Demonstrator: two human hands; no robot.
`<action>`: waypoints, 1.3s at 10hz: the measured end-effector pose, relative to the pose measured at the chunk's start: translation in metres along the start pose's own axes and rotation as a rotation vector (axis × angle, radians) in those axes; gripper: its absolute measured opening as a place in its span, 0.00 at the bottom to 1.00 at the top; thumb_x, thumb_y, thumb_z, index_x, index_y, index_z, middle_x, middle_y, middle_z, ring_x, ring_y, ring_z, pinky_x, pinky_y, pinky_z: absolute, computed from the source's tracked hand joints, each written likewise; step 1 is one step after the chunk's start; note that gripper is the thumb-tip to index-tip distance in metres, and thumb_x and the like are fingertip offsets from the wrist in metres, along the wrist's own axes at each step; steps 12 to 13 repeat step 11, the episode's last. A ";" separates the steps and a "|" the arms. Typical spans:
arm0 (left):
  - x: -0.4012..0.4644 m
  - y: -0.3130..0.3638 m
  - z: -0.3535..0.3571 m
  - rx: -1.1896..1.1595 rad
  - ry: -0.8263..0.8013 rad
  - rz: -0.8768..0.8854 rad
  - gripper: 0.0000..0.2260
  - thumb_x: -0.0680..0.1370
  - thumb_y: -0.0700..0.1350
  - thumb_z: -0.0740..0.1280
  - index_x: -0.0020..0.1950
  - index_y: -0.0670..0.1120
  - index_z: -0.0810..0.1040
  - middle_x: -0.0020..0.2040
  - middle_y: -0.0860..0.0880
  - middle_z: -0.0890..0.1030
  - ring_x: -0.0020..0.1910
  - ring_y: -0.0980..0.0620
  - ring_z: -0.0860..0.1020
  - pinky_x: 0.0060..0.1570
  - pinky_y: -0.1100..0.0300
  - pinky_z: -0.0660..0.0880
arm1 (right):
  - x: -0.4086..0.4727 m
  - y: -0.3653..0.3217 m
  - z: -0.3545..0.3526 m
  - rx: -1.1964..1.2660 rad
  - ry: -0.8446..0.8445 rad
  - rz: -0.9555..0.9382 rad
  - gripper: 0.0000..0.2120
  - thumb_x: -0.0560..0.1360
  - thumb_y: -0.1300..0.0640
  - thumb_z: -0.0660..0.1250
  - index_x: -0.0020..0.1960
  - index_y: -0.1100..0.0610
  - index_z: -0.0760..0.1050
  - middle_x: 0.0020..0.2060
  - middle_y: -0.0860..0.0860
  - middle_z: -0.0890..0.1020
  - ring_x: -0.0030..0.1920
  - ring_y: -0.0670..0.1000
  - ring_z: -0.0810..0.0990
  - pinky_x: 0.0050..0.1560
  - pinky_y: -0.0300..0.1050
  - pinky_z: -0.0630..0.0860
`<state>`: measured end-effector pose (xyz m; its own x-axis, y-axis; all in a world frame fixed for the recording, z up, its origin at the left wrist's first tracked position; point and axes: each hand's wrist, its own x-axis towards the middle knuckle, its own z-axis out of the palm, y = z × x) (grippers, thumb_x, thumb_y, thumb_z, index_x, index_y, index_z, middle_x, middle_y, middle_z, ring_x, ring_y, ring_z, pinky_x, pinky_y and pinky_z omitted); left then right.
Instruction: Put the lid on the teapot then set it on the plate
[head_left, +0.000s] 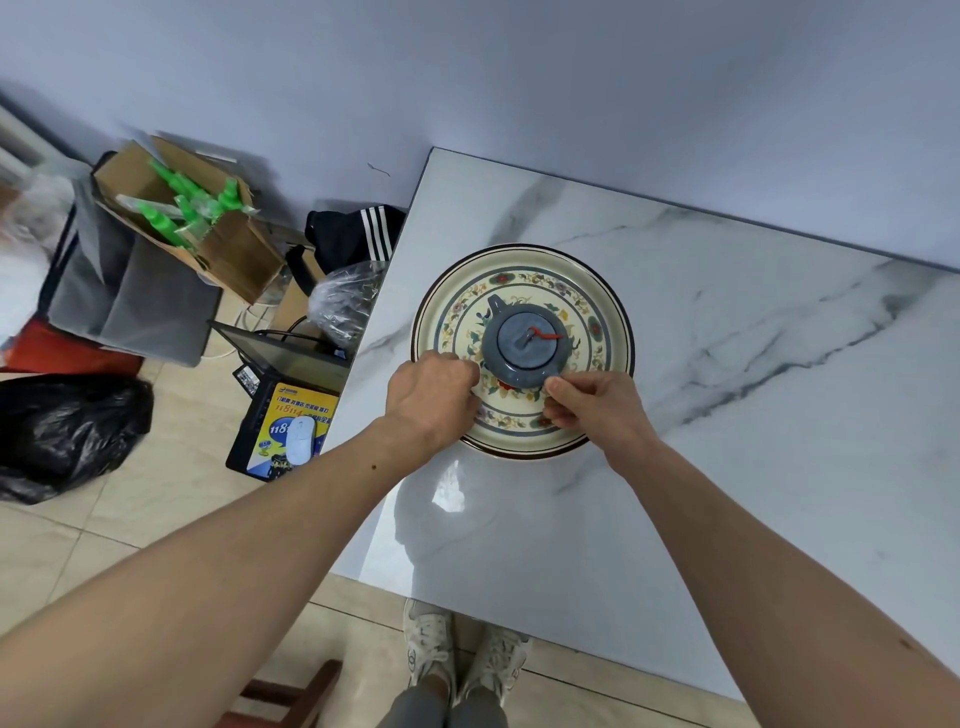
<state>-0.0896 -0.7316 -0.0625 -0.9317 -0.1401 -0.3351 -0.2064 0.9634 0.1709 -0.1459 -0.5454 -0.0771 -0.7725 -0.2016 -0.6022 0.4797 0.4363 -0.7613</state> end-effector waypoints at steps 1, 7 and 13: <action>0.000 0.001 -0.001 0.010 -0.006 0.002 0.10 0.76 0.47 0.65 0.53 0.46 0.81 0.51 0.44 0.83 0.54 0.42 0.77 0.43 0.54 0.74 | 0.000 -0.002 -0.001 -0.018 0.003 0.014 0.09 0.74 0.57 0.71 0.36 0.54 0.82 0.37 0.62 0.86 0.33 0.52 0.85 0.45 0.49 0.83; -0.002 0.018 -0.021 0.037 0.029 0.001 0.11 0.77 0.48 0.64 0.55 0.46 0.81 0.51 0.44 0.83 0.53 0.42 0.79 0.40 0.56 0.69 | -0.006 -0.018 -0.002 -0.199 0.040 0.103 0.13 0.70 0.47 0.71 0.45 0.56 0.74 0.41 0.55 0.84 0.46 0.55 0.84 0.56 0.57 0.79; -0.041 0.033 -0.059 0.108 -0.023 0.055 0.11 0.77 0.48 0.64 0.56 0.47 0.80 0.52 0.44 0.82 0.54 0.42 0.78 0.42 0.54 0.72 | -0.068 -0.021 -0.038 -0.245 0.131 0.146 0.12 0.70 0.48 0.71 0.44 0.57 0.79 0.37 0.53 0.85 0.38 0.51 0.85 0.49 0.55 0.83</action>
